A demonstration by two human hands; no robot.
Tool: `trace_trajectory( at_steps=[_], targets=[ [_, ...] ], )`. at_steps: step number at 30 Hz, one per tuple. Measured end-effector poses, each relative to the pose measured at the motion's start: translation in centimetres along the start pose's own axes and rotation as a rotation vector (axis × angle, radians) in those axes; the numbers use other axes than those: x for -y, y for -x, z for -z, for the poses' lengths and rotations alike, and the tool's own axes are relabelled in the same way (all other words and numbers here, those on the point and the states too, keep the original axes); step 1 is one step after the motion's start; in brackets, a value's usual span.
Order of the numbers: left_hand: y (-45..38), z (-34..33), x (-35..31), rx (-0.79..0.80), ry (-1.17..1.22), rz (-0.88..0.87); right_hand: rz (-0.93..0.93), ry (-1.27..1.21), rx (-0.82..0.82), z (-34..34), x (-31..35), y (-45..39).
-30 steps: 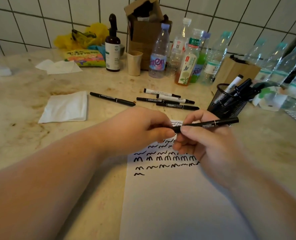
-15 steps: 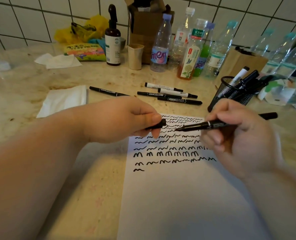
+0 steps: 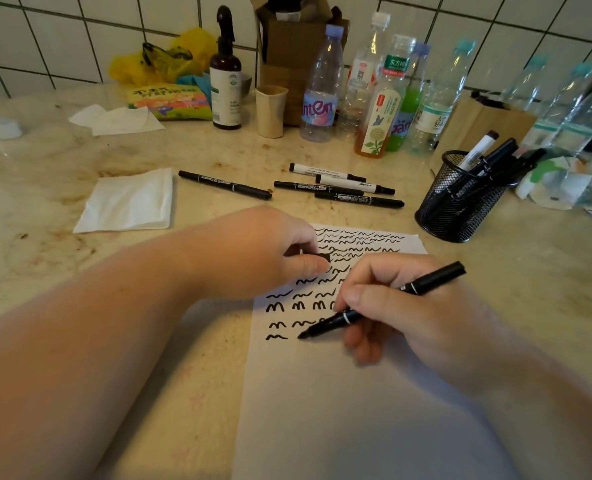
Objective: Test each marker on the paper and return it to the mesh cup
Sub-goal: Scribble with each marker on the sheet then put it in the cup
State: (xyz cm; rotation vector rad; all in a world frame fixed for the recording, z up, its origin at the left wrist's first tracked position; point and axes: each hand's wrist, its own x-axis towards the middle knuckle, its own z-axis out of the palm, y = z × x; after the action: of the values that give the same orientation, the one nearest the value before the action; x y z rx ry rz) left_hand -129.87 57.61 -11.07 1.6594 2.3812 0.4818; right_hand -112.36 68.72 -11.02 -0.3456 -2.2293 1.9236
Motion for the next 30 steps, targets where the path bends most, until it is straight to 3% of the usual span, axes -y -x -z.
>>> trace_trajectory(
  at_steps=[21, 26, 30],
  targets=[
    [-0.1, -0.1, 0.0, -0.005, -0.017, -0.018, -0.028, 0.089, -0.075, 0.5, -0.2, -0.3],
    [0.3, 0.3, 0.0, 0.015, 0.016, -0.03, 0.018, 0.054, -0.328, 1.7, -0.6, -0.6],
    [0.3, 0.4, 0.0, 0.021, 0.062, -0.006, 0.067, -0.112, -0.509, 2.7, -0.4, -1.2]
  ],
)
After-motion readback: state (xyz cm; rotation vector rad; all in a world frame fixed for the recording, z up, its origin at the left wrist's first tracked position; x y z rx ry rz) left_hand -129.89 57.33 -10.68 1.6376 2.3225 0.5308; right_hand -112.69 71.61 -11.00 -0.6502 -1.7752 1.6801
